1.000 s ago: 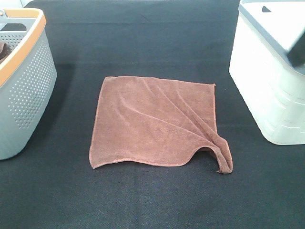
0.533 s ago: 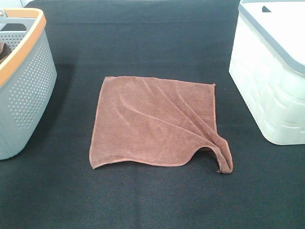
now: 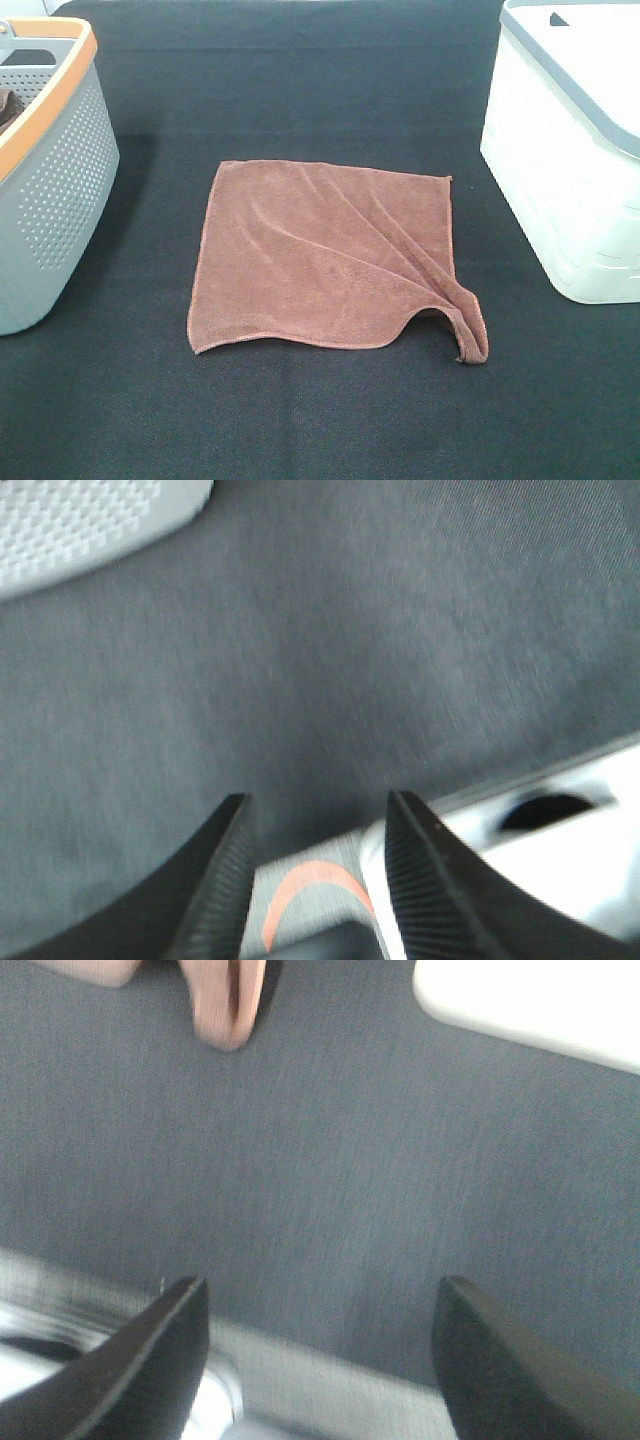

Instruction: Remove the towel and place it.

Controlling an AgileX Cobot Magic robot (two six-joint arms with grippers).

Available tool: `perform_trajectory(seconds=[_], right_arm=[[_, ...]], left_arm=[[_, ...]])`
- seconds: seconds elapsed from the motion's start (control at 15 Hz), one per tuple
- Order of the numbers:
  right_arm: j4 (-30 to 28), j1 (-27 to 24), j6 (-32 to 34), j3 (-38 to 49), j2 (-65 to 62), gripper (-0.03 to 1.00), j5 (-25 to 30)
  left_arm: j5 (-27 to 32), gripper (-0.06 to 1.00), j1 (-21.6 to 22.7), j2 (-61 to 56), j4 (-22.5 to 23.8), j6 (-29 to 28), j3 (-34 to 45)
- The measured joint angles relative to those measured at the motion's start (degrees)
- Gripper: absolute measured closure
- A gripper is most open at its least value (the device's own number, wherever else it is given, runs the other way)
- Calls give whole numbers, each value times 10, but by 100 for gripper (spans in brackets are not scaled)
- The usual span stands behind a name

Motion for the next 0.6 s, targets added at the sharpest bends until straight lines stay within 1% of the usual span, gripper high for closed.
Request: perform_trajectory(seconds=[0.07, 0.2, 0.33, 0.47, 0.6], right_arm=[[-3, 0, 5, 11, -7, 35, -17], [-3, 0, 10, 16, -12, 35, -26], [-3, 0, 11, 16, -12, 35, -28], [-3, 0, 13, 16, -12, 35, -28], [-3, 0, 14, 16, -12, 35, -28]], left_arm=[[-14, 53, 0, -26, 0, 13, 20], [-20, 53, 0, -55, -3, 28, 28], [-21, 53, 0, -65, -21, 40, 28], [-21, 53, 0, -65, -33, 79, 28], [-22, 53, 0, -65, -37, 88, 28]])
